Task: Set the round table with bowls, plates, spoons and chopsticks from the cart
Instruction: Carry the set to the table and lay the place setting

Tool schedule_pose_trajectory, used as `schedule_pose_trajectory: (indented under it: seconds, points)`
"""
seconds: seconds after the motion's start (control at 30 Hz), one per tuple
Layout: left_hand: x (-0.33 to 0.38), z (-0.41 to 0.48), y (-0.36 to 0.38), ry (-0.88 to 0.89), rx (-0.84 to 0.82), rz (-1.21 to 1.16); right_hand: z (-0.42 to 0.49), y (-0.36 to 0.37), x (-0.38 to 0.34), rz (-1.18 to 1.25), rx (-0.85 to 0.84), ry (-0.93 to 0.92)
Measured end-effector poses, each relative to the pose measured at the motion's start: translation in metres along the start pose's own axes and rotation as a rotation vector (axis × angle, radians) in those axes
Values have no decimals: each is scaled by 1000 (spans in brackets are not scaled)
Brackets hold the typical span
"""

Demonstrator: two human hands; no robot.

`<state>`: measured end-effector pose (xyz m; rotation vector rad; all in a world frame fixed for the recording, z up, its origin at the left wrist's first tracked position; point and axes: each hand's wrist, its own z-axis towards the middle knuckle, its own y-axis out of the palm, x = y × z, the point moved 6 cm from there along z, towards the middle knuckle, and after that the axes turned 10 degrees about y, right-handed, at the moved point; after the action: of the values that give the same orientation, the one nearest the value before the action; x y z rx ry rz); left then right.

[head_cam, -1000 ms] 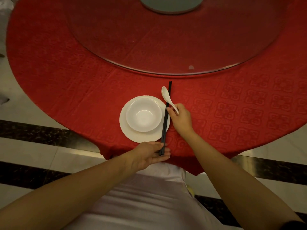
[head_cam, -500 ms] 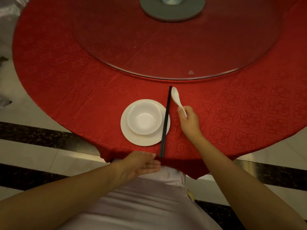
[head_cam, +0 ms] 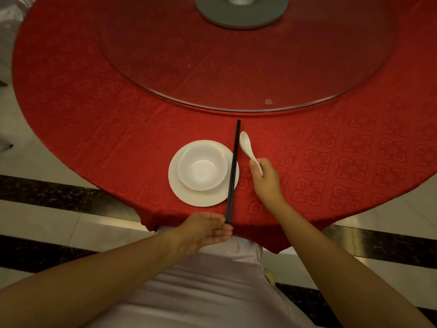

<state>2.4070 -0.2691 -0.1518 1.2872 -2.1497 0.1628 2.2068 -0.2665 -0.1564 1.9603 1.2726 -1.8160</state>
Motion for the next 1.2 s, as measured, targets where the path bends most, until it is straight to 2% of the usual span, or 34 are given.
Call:
schedule_pose_trajectory:
  seconds: [0.1, 0.23, 0.4, 0.5, 0.73, 0.87, 1.2]
  points:
    - [8, -4, -10, -17, -7, 86, -1, -1, -9, -29, -28, -40]
    - [46, -16, -47, 36, 77, 322, -1, 0, -41, -233, -155, -241]
    - [120, -14, -98, 445, 421, 726, -3, 12, -72, -598, -320, -417]
    - [132, 1, -95, 538, 444, 874, -4, 24, -77, -705, -427, -450]
    - [120, 33, -80, 523, 396, 798, -2, 35, -72, -748, -558, -438]
    - [121, 32, -78, 523, 406, 754, 2, 35, -73, -775, -485, -497]
    - [117, 34, -81, 523, 404, 693, 0, 37, -66, -611, -427, -422]
